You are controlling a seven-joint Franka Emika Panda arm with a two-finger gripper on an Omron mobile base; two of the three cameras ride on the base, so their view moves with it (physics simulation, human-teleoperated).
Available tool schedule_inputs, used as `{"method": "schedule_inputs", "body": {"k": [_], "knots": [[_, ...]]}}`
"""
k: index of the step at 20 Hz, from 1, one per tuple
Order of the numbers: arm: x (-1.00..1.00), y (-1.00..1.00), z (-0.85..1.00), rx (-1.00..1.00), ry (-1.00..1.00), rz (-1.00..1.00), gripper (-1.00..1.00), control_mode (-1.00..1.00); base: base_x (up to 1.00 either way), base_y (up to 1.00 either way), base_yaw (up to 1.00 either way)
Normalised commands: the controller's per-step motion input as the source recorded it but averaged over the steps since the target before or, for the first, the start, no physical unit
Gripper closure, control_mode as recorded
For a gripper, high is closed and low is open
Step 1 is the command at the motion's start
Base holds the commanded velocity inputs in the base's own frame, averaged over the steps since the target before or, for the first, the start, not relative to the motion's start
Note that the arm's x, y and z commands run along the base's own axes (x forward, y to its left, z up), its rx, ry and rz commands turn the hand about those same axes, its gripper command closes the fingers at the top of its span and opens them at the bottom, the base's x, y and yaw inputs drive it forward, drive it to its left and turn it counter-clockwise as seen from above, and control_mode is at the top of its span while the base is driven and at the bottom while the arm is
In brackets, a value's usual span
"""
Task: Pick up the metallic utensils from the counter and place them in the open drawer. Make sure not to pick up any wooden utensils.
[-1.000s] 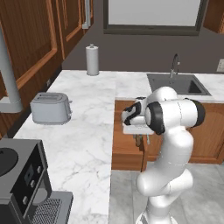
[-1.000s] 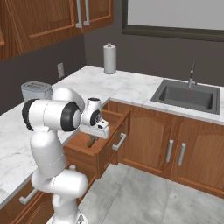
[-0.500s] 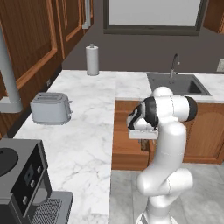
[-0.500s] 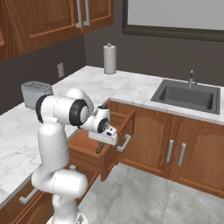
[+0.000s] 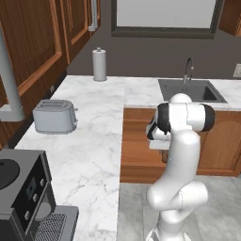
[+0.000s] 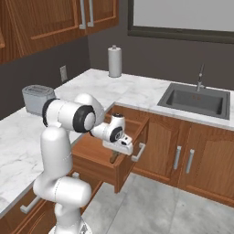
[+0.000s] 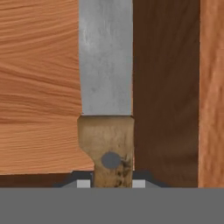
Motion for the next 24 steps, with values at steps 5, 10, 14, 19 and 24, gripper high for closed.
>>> {"method": "schedule_inputs", "body": {"k": [5,10,14,19,24], "knots": [[0.01,-0.09,0.10,0.00,-0.01,0.00,1.00,-1.00,0.00,0.00,0.00],[0.03,0.23,0.75,-0.14,-0.03,0.02,1.00,-1.00,0.00,0.00,0.00],[0.36,0.60,0.46,-0.17,0.00,0.09,1.00,-1.00,0.00,0.00,0.00],[0.61,0.39,-0.11,-0.01,0.00,0.11,1.00,-1.00,0.00,0.00,0.00],[0.60,0.00,-0.06,0.24,0.02,0.02,1.00,-1.00,0.00,0.00,0.00]]}}
